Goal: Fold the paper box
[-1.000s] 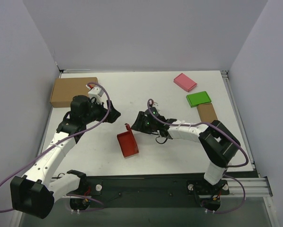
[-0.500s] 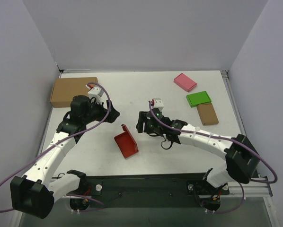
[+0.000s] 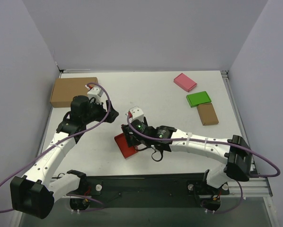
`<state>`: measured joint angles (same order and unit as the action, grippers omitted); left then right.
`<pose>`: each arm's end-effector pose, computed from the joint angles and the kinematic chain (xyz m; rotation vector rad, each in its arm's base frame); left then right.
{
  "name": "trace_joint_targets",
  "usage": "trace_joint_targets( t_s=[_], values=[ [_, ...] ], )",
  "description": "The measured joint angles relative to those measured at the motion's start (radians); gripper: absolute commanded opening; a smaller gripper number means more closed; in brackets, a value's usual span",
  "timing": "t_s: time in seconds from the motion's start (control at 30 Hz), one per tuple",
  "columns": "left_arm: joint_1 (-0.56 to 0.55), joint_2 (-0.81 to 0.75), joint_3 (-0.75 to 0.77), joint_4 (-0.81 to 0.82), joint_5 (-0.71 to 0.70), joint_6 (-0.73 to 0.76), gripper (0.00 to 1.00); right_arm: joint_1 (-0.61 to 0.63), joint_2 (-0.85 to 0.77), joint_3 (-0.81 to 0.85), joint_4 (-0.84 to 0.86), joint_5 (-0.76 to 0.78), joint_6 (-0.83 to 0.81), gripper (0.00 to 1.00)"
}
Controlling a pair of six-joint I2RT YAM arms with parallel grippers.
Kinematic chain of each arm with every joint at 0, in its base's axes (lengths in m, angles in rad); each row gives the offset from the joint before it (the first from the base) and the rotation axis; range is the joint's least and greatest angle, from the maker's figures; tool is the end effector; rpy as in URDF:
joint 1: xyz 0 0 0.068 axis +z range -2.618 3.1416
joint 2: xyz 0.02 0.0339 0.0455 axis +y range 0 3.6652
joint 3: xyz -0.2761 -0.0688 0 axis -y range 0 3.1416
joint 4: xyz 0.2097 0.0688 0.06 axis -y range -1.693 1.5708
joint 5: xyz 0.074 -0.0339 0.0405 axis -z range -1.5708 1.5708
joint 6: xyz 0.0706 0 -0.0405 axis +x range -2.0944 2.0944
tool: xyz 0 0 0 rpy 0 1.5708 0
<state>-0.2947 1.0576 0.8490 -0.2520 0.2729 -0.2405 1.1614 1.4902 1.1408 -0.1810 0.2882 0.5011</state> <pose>0.2138 -0.0848 0.3062 0.2312 2.0550 -0.6107 0.1528 0.3017 0.3016 -0.5277 2.0907 0.6992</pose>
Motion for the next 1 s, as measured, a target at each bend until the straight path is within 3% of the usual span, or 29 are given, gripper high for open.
trace_joint_targets(
  t_s=[0.3, 0.4, 0.43, 0.5, 0.73, 1.0],
  values=[
    [0.000, -0.002, 0.000, -0.007, -0.008, 0.013, 0.87, 0.003, 0.192, 0.165, -0.094, -0.001, -0.126, 0.49],
    [0.000, -0.002, 0.000, -0.007, -0.008, 0.014, 0.87, 0.003, 0.234, 0.194, -0.120, -0.001, -0.165, 0.25],
    [0.000, -0.002, 0.000, -0.007, -0.008, 0.015, 0.87, 0.003, 0.241, 0.195, -0.130, 0.000, -0.175, 0.12],
    [0.000, -0.002, 0.000, -0.007, -0.008, 0.016, 0.87, 0.002, 0.249, 0.195, -0.150, 0.001, -0.197, 0.00],
    [0.000, -0.002, 0.000, -0.006, 0.035, 0.025, 0.84, -0.016, 0.225, 0.169, -0.160, 0.014, -0.331, 0.00],
    [-0.012, 0.006, 0.000, -0.005, 0.112, 0.039, 0.84, -0.104, 0.028, 0.004, -0.146, -0.040, -0.630, 0.00]
  ],
)
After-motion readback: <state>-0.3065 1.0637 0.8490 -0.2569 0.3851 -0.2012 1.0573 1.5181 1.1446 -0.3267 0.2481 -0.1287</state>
